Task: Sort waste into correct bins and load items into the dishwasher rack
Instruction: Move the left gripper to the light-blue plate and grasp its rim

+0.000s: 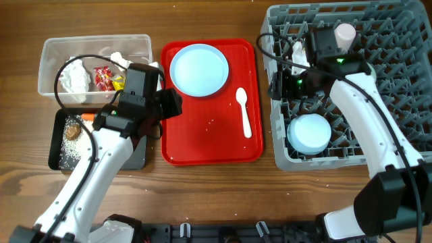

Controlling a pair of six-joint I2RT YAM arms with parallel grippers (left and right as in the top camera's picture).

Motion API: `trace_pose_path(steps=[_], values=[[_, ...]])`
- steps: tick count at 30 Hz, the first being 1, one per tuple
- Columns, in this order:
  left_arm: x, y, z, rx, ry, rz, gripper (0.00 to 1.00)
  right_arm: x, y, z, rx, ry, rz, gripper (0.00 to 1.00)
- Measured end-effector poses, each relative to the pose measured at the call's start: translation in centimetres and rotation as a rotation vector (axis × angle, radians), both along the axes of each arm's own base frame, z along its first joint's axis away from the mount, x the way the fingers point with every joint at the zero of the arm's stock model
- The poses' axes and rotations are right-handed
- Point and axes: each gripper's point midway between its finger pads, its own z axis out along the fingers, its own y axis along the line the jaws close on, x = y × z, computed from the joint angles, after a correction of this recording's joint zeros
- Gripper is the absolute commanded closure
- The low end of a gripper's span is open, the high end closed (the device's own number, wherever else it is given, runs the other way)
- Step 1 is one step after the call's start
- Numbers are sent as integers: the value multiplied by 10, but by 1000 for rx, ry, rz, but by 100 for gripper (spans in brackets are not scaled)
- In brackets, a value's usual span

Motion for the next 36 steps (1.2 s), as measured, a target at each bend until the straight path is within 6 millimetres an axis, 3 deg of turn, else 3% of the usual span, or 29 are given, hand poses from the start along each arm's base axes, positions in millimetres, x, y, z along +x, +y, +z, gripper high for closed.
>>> trace_pose_path(steps=[6,10,17,29,36], values=[[54,-15,-21,-20,-96,-1,59,-12,10,8,61,37,23,35],[69,-18,-53,-6,-66,4,58,-17,17,7,65,47,45,36],[80,-9,-89,33,-21,84,58,-21,31,8,60,35,95,34],[93,-5,-120,-12,8,219,58,-23,31,6,37,35,108,34],[94,-7,-128,-29,23,245,63,-23,30,5,27,35,108,34]])
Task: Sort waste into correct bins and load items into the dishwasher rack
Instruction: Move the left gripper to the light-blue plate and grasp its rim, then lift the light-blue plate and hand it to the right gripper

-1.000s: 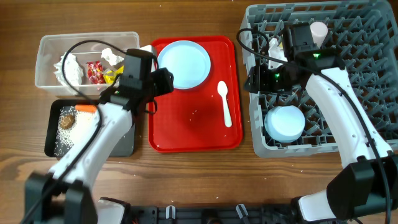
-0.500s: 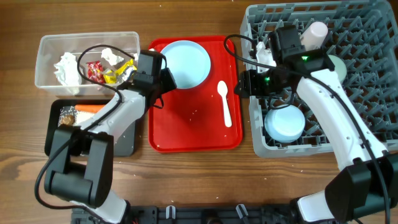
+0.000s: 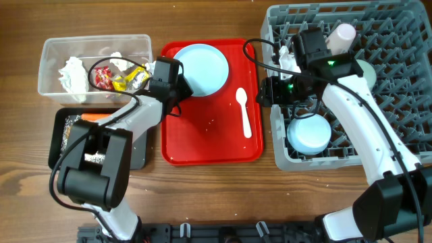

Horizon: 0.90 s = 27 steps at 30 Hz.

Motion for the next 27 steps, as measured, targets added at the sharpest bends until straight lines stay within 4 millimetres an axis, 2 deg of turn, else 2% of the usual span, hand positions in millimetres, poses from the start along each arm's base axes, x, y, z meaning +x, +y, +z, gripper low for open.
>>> trace_pose_path(steps=[4,9,11,19,22,25,27], values=[[0,-5,-11,1,12,-3,78,-1,0,0,-1,2,0,34],[-1,-7,-13,0,16,0,87,-1,0,0,-1,2,0,34],[-1,-7,-13,-2,17,3,95,-1,0,0,-1,2,0,34],[-4,-6,-11,-2,26,6,96,-1,0,0,-1,2,0,34],[-6,-5,4,-3,13,3,96,1,0,0,1,-5,0,35],[-9,-3,40,-4,-39,-5,96,10,2,3,8,-43,1,43],[-13,-2,56,-4,-57,-11,96,17,3,5,13,-78,3,48]])
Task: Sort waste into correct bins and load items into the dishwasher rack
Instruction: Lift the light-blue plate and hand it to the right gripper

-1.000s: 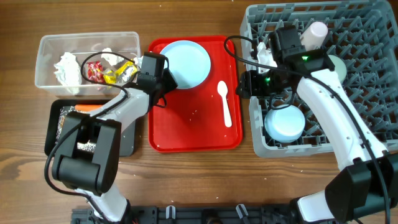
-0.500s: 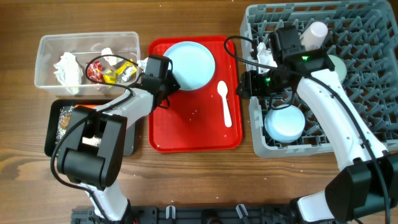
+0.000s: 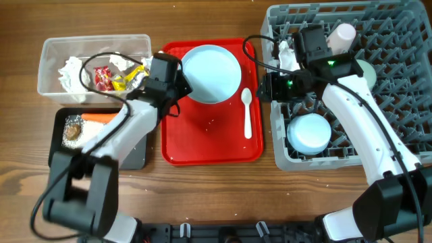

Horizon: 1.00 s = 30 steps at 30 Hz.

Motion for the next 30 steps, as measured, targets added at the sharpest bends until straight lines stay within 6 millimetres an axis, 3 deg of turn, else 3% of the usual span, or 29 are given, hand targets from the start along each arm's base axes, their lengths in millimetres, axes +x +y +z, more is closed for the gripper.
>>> trace_pose_path(steps=[7,11,18,21,24,25,27,30], values=[[-20,-2,41,2,-33,-30,96,15,7,6,12,-77,10,50],[-33,-6,55,3,-38,-50,96,21,25,12,24,-137,51,50],[-48,-6,56,15,-1,-65,96,30,43,15,-20,-223,81,50],[-50,-6,59,17,-4,-69,96,40,43,-3,-45,-205,67,51],[-51,-6,63,19,-16,-76,96,46,45,-26,-57,-165,63,59],[-51,-5,65,18,-22,-77,96,47,46,-32,-56,-152,63,66],[-51,-5,71,15,-36,-79,96,48,49,-39,-43,-134,67,88],[-52,-6,72,14,-39,-86,96,47,53,-39,-22,-130,75,96]])
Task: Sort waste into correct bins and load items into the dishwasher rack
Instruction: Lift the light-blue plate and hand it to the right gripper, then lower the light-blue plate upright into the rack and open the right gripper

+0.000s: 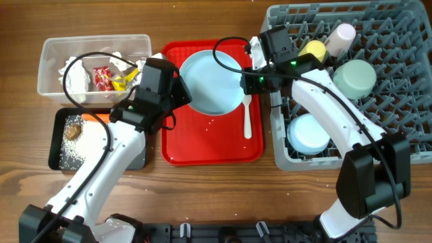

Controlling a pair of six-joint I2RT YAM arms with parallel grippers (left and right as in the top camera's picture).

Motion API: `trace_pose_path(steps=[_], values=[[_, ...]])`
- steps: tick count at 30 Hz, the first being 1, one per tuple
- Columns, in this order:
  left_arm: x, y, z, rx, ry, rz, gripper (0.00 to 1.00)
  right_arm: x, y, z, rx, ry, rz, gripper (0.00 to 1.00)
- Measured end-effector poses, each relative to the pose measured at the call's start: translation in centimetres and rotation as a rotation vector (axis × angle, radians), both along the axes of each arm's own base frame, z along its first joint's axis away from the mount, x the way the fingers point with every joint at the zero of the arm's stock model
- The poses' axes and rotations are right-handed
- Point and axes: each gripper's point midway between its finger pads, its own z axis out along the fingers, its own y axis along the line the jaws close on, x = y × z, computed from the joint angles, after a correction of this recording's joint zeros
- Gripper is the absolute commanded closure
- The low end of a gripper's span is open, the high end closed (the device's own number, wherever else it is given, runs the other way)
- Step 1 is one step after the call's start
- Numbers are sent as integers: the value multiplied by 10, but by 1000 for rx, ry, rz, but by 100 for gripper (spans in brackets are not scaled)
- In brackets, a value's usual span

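Observation:
A pale blue plate hangs tilted above the back of the red tray. My left gripper is shut on its left rim. My right gripper has come out of the dish rack and sits at the plate's right rim; its jaws are hidden under the wrist. A white spoon lies on the tray's right side. The rack holds a light blue bowl, a green bowl, a yellow cup and a pale pink cup.
A clear bin at the back left holds crumpled tissue and wrappers. In front of it a black tray carries crumbs and an orange scrap. Crumbs dot the red tray.
The plate has moved a little forward and to the right, held higher by my left gripper. My right gripper has moved left from the rack's edge to the plate's right rim.
First the plate lay flat on the red tray, my left gripper was over the black tray and my right gripper was in the rack. Then my left gripper was at the plate's left rim. Then the plate was raised, and now both grippers flank it.

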Motion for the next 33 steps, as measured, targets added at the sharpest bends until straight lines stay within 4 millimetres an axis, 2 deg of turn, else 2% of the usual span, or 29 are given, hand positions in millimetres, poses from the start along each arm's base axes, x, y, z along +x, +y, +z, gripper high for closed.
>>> trace_pose_path(steps=[6,8,9,11,13,16,19,20,22,24,26,27,29,32,33], values=[[-2,0,-2,4,10,-1,92,0,2,1,13,1,1,96],[-2,1,-2,4,10,0,81,0,2,1,11,1,0,96],[-2,1,-2,8,8,-1,71,0,1,1,10,2,-2,96],[-1,1,-1,7,3,-3,61,1,-1,1,8,3,-7,96],[-1,0,0,5,3,-6,60,3,-6,2,9,0,-18,96],[-2,0,7,-1,-17,-6,69,7,-18,17,19,-24,-51,96],[-4,1,25,-19,-64,-7,71,10,-37,47,34,-79,-97,96],[-5,2,38,-31,-99,-6,71,10,-41,57,34,-100,-108,96],[-8,3,52,-40,-136,-6,70,10,-46,66,17,-129,-123,96],[-11,7,68,-44,-182,-1,69,7,-63,80,-50,-174,-172,96],[-17,12,79,-37,-211,5,69,0,-93,95,-154,-218,-239,96],[-19,13,82,-32,-218,4,68,-6,-115,107,-228,-250,-290,96],[-23,16,81,-16,-210,3,68,-22,-160,133,-386,-319,-411,96],[-23,17,77,-5,-198,2,67,-40,-212,171,-603,-422,-584,96],[-23,17,76,-4,-195,2,68,-44,-224,180,-656,-446,-627,96]])
